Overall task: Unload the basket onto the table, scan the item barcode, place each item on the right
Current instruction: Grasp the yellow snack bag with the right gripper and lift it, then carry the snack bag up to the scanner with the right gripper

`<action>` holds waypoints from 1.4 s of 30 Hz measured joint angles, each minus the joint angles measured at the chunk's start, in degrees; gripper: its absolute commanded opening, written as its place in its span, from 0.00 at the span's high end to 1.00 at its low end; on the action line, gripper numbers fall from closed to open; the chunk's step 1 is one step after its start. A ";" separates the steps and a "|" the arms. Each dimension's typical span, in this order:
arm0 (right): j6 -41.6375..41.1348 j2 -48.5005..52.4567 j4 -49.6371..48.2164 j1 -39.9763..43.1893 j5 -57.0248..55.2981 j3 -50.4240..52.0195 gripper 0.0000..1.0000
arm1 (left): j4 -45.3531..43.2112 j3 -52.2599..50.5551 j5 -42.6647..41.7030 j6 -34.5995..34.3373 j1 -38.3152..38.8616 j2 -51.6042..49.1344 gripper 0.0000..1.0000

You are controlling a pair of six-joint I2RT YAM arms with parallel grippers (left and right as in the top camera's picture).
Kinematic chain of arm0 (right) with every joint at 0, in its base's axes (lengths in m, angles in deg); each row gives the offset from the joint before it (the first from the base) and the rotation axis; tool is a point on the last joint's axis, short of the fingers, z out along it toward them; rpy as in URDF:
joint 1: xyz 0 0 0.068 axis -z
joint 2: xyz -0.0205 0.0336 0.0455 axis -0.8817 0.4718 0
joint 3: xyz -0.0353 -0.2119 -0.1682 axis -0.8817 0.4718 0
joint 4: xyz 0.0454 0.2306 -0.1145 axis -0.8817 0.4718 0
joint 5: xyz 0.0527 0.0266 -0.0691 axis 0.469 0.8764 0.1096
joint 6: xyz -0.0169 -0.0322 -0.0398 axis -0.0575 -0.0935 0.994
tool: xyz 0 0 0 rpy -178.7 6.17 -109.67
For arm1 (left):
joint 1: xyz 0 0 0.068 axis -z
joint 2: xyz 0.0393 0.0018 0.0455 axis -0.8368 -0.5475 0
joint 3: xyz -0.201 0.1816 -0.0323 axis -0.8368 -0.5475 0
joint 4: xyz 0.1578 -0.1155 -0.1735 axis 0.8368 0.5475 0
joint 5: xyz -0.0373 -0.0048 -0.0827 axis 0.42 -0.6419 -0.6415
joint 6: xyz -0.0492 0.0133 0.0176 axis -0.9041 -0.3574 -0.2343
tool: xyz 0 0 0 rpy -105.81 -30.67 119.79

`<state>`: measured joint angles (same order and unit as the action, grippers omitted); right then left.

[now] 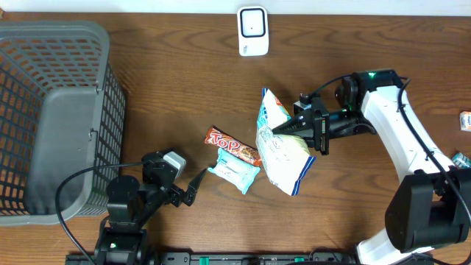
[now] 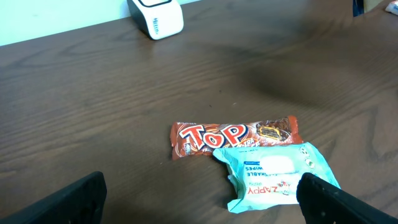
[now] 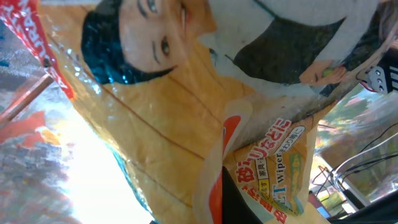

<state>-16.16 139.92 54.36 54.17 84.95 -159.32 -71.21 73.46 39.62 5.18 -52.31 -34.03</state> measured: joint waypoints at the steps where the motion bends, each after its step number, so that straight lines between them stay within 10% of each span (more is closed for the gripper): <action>1: -0.22 0.00 0.00 0.00 0.00 0.00 0.99 | -0.02 0.00 0.00 0.00 0.00 0.00 0.02; 23: -4.20 0.00 -1.92 3.87 -11.65 0.02 0.99 | -0.02 0.00 0.00 0.00 0.00 0.00 0.02; 42: -24.65 0.02 -49.68 2.54 -46.23 0.44 0.99 | 0.00 0.00 0.00 0.00 0.00 0.00 0.02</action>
<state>-40.81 139.94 4.68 56.70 38.72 -158.88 -71.21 73.46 39.62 5.18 -52.31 -34.03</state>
